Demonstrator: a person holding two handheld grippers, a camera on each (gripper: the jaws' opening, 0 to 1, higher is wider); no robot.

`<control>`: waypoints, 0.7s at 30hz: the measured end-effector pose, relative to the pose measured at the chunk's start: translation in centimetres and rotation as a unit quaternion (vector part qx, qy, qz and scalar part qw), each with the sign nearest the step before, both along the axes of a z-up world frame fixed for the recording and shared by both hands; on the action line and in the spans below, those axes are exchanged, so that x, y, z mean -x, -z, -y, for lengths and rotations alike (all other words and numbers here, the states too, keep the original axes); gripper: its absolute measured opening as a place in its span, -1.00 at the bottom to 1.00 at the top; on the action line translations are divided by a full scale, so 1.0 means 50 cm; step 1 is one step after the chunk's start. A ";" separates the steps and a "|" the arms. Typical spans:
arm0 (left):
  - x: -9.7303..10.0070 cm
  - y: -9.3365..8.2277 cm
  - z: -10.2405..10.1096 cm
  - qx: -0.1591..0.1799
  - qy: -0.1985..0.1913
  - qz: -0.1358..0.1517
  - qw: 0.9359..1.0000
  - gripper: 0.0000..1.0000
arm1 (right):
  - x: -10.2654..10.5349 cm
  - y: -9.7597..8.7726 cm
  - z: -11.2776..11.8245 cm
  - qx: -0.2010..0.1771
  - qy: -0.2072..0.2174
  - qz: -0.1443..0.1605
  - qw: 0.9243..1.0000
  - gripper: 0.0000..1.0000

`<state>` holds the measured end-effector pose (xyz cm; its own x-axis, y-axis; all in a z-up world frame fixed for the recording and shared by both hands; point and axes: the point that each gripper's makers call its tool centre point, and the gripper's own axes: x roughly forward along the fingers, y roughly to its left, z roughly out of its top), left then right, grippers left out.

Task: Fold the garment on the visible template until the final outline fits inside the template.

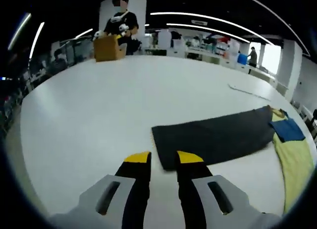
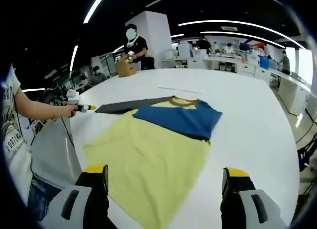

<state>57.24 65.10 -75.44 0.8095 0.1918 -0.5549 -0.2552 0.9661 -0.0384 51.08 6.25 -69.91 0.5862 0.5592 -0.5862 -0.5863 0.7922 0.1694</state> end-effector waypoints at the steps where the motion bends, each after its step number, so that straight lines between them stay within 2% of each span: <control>1: -0.001 0.002 0.000 0.001 0.000 0.000 1.000 -0.53 | 0.000 0.000 -0.001 0.000 -0.001 0.000 1.000 0.88; 5: -0.004 0.012 0.010 0.021 -0.008 0.001 1.000 -0.54 | 0.000 -0.001 -0.004 0.000 -0.002 0.001 1.000 0.89; 7: 0.001 0.023 0.012 0.025 -0.015 -0.014 0.999 -0.58 | 0.000 -0.002 -0.003 -0.001 -0.001 0.001 1.000 0.89; 9: 0.002 0.025 0.011 0.027 -0.020 -0.013 0.999 -0.58 | 0.000 -0.002 0.000 -0.001 0.001 0.001 1.000 0.89; 12: 0.003 0.030 0.007 0.049 -0.039 -0.007 0.998 -0.60 | 0.002 -0.001 0.004 0.002 0.002 0.000 1.000 0.90; 14: 0.012 0.039 0.001 0.053 -0.054 -0.020 0.997 -0.66 | 0.002 -0.001 0.005 0.003 0.004 0.000 1.000 0.89; 15: 0.011 0.035 -0.007 0.033 -0.057 -0.019 0.998 -0.72 | 0.002 0.000 0.006 0.004 0.005 -0.001 1.000 0.89; 16: 0.012 0.039 0.003 0.048 -0.059 -0.024 0.997 -0.73 | 0.002 0.000 0.007 0.005 0.006 -0.001 1.000 0.88; 21: 0.004 0.040 0.013 0.045 -0.061 -0.020 0.997 -0.82 | 0.000 0.001 0.004 0.006 0.005 -0.001 1.000 0.87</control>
